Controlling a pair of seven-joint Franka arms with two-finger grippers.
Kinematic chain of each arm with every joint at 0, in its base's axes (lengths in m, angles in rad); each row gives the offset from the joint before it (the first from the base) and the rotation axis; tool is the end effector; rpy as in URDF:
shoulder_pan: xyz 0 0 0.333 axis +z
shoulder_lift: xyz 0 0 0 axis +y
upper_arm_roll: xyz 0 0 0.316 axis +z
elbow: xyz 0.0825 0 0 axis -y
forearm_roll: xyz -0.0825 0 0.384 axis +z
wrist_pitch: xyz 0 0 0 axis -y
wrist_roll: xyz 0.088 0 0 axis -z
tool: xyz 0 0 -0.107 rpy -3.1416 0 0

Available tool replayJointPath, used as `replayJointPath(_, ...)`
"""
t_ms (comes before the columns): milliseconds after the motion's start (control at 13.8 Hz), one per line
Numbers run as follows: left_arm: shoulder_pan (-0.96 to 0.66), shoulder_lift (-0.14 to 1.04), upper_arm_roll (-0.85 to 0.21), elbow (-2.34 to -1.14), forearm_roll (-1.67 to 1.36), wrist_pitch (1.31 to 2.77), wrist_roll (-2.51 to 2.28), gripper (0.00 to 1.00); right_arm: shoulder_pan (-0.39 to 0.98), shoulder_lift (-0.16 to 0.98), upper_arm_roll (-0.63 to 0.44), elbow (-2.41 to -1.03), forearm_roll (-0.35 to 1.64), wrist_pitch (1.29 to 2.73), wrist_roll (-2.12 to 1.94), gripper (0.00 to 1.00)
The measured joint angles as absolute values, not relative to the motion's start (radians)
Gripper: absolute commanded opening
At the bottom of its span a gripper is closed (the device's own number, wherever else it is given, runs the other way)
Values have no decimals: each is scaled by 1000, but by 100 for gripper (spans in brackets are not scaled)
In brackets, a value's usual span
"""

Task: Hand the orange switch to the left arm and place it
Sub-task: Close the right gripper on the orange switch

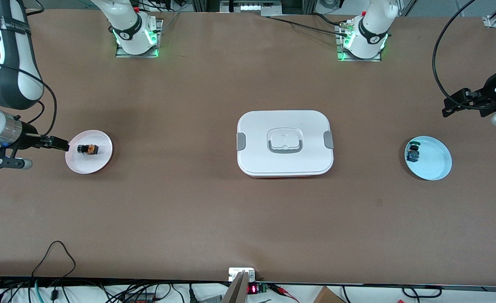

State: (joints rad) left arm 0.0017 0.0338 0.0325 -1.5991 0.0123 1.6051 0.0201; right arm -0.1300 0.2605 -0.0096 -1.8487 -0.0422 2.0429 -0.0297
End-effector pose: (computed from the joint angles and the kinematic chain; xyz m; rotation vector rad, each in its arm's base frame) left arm 0.5661 0.0203 0.5952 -3.1286 -0.0211 0.0440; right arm 0.6076 -0.0874 0.3785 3.1030 -0.1385 -0.1078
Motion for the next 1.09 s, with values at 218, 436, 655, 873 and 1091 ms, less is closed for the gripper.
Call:
replayJointPath(218,2,34,33,-1599,12,1604,20,100,-130,262,-9,-1948,-44,2163,-30,100)
replayJointPath(436,2,34,33,-1599,12,1599,20,100,-131,268,-9,-2023,-93,2244,-45,100)
replayJointPath(655,2,34,33,-1599,12,1597,20,100,-146,287,-10,-2065,-126,2281,-82,100)
replayJointPath(873,2,34,33,-1599,12,1596,20,100,-172,324,-10,-2070,-149,2309,-104,100)
replayJointPath(1091,2,34,33,-1599,12,1596,20,100,-178,360,-10,-2070,-150,2333,-113,100)
